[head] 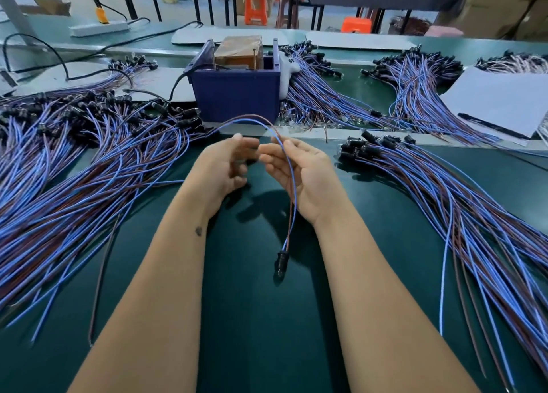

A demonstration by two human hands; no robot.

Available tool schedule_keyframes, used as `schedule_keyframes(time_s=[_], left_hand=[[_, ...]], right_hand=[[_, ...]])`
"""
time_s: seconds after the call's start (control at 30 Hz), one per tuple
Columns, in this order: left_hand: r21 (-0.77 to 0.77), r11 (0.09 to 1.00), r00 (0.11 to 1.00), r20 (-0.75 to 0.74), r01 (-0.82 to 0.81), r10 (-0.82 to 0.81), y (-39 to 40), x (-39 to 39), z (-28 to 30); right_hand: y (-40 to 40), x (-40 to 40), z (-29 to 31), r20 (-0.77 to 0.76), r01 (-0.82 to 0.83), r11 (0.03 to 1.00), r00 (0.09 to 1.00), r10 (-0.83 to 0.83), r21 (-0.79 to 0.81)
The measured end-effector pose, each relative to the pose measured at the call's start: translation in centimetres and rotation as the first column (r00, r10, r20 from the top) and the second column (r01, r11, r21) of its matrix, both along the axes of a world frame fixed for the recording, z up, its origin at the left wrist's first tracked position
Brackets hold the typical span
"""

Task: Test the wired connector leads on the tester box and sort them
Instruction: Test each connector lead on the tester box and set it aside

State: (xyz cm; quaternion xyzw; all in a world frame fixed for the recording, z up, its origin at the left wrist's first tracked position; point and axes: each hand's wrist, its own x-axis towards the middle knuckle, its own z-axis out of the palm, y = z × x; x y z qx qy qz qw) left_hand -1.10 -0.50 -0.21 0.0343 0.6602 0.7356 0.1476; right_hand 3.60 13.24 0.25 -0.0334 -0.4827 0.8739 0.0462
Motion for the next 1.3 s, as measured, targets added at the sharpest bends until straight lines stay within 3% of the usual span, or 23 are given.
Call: schedule_keyframes(time_s=[0.07, 0.17, 0.47, 0.53, 0.73, 0.87, 1.3], left_hand=[[-0.005, 0.997, 0.989, -0.123, -0.079, 0.078, 1.2, 0.4, -0.4], [0.063, 0.994, 0.967, -0.232, -0.094, 0.107, 2.1, 1.4, -0.7], [-0.041, 0.994, 0.938, -0.337, -0.104, 0.084, 1.7, 1.4, -1.4], [-0.020, 0.994, 0.940, -0.328, -0.108, 0.095, 1.6, 1.4, -1.5], [0.005, 0.992, 0.945, -0.304, -0.130, 0.125, 1.8, 1.2, -1.6], [-0.059, 0.989, 0.935, -0.339, -0.135, 0.107, 1.8, 1.1, -1.8], [-0.204, 0.892, 0.852, -0.440, -0.404, 0.285, 1.0, 1.3, -1.5]], right_hand=[[-0.7, 0.2, -0.1, 0.000, 0.047, 0.971, 0.999, -0.049, 0.233], [-1.4, 0.5, -0.4, -0.066, 0.154, 0.839, 0.988, -0.140, 0.521], [-1.5, 0.4, -1.2, -0.132, 0.244, 0.576, 0.964, -0.230, 0.780], [-1.6, 0.3, -1.2, -0.138, 0.253, 0.554, 0.961, -0.240, 0.793], [-1.4, 0.3, -1.3, -0.121, 0.247, 0.631, 0.964, -0.237, 0.735], [-1.6, 0.3, -1.2, -0.112, 0.269, 0.648, 0.955, -0.273, 0.713], [-1.2, 0.6, -1.0, -0.091, 0.323, 0.729, 0.936, -0.339, 0.604]])
